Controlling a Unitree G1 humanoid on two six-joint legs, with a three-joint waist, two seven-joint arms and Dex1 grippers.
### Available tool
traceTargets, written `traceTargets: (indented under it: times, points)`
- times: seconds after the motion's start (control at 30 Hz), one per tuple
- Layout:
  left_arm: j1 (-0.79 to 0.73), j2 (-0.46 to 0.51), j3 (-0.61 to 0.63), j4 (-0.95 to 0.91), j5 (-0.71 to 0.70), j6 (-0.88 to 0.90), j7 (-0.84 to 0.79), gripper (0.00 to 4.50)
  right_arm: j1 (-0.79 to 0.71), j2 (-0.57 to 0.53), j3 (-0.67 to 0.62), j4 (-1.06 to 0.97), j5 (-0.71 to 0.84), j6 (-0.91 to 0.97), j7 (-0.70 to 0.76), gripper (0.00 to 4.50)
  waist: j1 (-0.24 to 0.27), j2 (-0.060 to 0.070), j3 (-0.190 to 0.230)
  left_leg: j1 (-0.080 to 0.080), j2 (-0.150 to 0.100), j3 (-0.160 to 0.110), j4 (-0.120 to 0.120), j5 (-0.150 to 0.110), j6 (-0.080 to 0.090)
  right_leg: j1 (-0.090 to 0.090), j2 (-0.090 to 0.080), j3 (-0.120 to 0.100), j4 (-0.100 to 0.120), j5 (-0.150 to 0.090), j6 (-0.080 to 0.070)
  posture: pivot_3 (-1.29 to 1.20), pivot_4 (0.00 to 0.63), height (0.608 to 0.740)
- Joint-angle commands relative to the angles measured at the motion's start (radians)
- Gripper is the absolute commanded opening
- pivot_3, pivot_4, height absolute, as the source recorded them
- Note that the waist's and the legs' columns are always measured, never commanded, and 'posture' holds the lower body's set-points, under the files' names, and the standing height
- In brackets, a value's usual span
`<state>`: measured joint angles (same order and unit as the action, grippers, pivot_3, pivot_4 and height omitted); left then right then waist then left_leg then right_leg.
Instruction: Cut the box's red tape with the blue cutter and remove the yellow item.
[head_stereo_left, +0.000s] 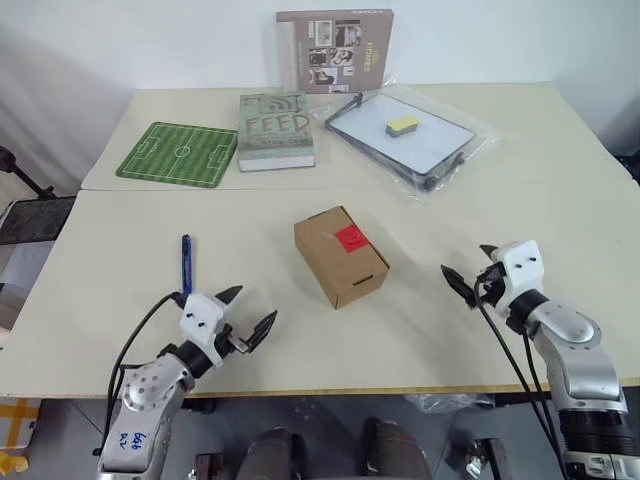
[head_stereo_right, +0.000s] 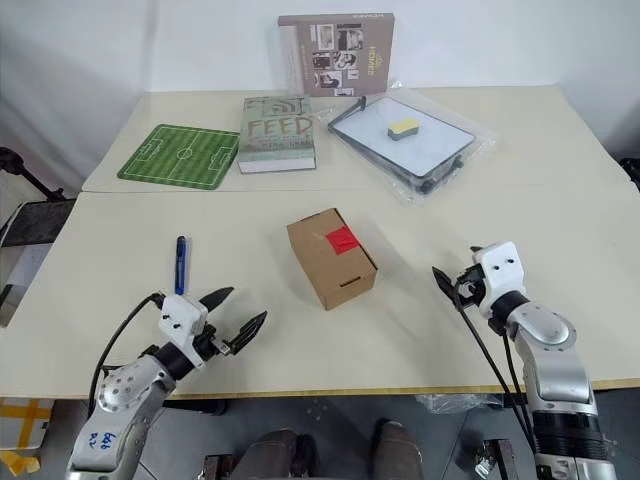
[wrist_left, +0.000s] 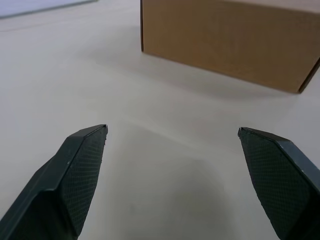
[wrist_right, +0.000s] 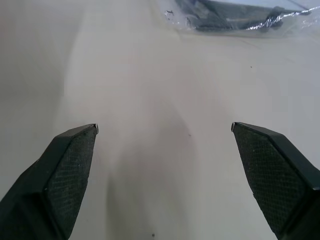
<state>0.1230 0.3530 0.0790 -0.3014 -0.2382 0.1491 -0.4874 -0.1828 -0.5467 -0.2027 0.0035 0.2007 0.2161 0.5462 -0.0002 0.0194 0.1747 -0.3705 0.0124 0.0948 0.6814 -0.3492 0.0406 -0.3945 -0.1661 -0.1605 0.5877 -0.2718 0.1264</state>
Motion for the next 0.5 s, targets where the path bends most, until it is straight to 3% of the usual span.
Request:
traceTargets:
  times: [0.03, 0.33, 0.43, 0.5]
  points:
    - [-0.005, -0.004, -0.001, -0.005, -0.014, -0.023, -0.011, 4.44, 0.005, -0.008, -0.022, -0.045, 0.011, 0.007, -0.012, 4.5, 0.0, 0.0, 0.0, 0.0, 0.0, 0.0, 0.0, 0.0, 0.0, 0.0, 0.0, 0.0, 0.0, 0.0, 0.0, 0.0, 0.15, 0.74]
    - [-0.051, -0.011, -0.011, -0.018, 0.027, 0.101, 0.066, 4.44, 0.01, -0.008, -0.034, -0.1, 0.033, 0.1, -0.044, 4.5, 0.001, 0.0, 0.0, 0.0, 0.0, 0.0, 0.0, 0.0, 0.0, 0.0, 0.0, 0.0, 0.0, 0.0, 0.0, 0.0, 0.15, 0.74]
    - [-0.096, -0.019, -0.003, -0.001, -0.021, 0.11, 0.037, 4.44, 0.016, -0.014, -0.036, -0.156, 0.063, 0.191, -0.045, 4.5, 0.002, 0.0, 0.0, 0.0, 0.0, 0.0, 0.0, 0.0, 0.0, 0.0, 0.0, 0.0, 0.0, 0.0, 0.0, 0.0, 0.15, 0.74]
    - [-0.143, -0.029, 0.008, 0.027, -0.029, 0.148, 0.058, 3.86, 0.024, -0.019, -0.035, -0.197, 0.097, 0.259, -0.026, 3.91, 0.007, 0.0, 0.0, 0.0, 0.0, 0.0, 0.0, 0.0, 0.0, 0.0, 0.0, 0.0, 0.001, 0.0, 0.0, 0.0, 0.15, 0.74]
